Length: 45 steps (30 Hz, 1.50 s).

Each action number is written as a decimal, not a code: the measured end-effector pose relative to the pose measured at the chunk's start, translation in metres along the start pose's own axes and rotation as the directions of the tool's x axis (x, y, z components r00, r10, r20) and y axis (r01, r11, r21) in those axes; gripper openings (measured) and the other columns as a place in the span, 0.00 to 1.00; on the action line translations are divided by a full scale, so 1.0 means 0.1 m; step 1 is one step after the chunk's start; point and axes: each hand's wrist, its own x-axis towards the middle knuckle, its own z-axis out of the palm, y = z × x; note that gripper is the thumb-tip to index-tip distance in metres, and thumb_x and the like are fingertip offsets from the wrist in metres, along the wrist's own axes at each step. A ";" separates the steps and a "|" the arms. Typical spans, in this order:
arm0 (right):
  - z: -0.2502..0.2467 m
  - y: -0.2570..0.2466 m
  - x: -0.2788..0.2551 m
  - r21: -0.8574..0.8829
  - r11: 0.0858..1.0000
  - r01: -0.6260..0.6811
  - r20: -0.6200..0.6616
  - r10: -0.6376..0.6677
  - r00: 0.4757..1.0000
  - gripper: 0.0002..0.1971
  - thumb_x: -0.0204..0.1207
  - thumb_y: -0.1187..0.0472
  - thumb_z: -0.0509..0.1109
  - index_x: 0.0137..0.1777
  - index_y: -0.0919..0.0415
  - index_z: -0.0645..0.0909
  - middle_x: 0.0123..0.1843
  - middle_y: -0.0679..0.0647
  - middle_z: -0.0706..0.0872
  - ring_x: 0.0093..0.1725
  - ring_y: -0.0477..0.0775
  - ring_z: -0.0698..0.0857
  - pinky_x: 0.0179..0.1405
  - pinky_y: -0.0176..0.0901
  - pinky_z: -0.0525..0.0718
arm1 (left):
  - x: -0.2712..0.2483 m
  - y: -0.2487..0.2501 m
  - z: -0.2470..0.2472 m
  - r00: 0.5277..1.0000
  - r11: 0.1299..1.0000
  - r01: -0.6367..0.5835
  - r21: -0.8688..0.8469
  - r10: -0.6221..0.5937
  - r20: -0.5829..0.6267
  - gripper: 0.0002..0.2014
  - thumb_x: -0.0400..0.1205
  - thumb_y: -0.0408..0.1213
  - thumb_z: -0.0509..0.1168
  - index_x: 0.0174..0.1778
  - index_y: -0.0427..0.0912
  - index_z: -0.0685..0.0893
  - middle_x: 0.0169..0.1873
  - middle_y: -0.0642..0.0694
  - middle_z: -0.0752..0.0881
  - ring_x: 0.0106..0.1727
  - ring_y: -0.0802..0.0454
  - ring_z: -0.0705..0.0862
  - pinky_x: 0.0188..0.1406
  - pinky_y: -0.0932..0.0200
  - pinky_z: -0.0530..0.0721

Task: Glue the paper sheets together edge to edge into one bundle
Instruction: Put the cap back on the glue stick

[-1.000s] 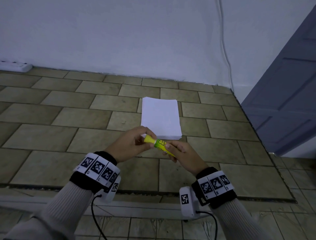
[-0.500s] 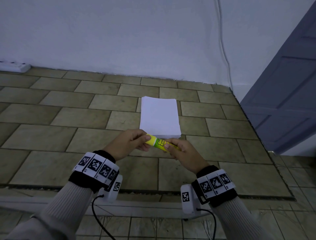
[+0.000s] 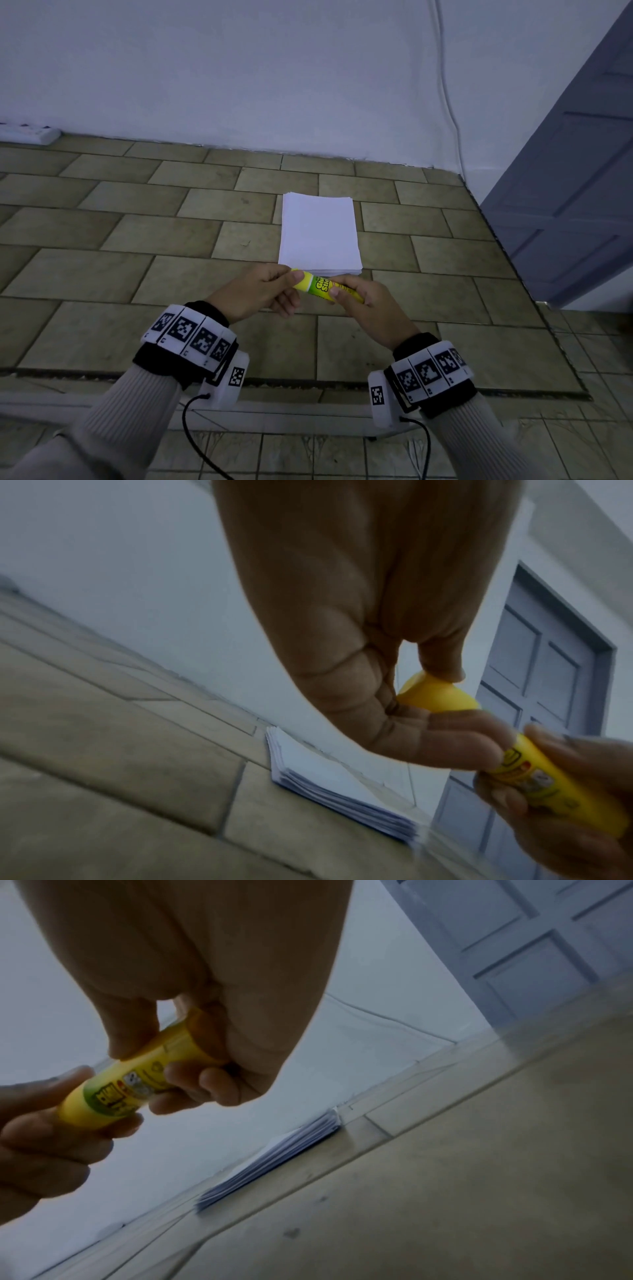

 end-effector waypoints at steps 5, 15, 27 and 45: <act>-0.01 0.00 0.03 0.026 0.999 -0.027 0.013 0.027 1.000 0.11 0.83 0.63 0.64 0.61 0.65 0.83 0.38 0.45 0.84 0.33 0.31 0.80 0.35 0.23 0.73 | 0.02 -0.04 -0.03 0.994 0.995 -0.092 0.046 0.089 0.060 0.12 0.83 0.43 0.59 0.45 0.37 0.80 0.31 0.49 0.85 0.32 0.56 0.83 0.37 0.63 0.84; -0.05 0.05 0.04 0.093 0.993 -0.067 0.076 0.060 0.995 0.09 0.83 0.56 0.64 0.57 0.55 0.84 0.34 0.46 0.85 0.28 0.39 0.75 0.29 0.29 0.72 | -0.01 -0.04 -0.03 0.983 0.962 -0.177 0.206 0.161 0.090 0.13 0.85 0.40 0.59 0.53 0.32 0.81 0.34 0.49 0.86 0.36 0.57 0.85 0.39 0.63 0.84; -0.06 0.05 0.05 -0.037 0.999 -0.021 0.069 0.024 0.997 0.09 0.81 0.55 0.63 0.49 0.53 0.85 0.31 0.41 0.84 0.30 0.40 0.76 0.32 0.34 0.73 | 0.04 -0.07 0.07 0.990 0.925 -0.144 0.352 0.130 0.062 0.11 0.89 0.42 0.52 0.44 0.44 0.74 0.30 0.49 0.77 0.28 0.60 0.74 0.32 0.64 0.75; 0.00 0.06 0.06 0.048 0.990 -0.131 0.127 0.124 0.984 0.10 0.85 0.59 0.62 0.59 0.58 0.82 0.40 0.53 0.84 0.32 0.40 0.77 0.33 0.31 0.75 | 0.05 -0.11 0.05 0.967 0.827 -0.248 0.504 0.243 0.077 0.14 0.88 0.53 0.53 0.55 0.47 0.75 0.32 0.52 0.75 0.30 0.61 0.72 0.34 0.57 0.74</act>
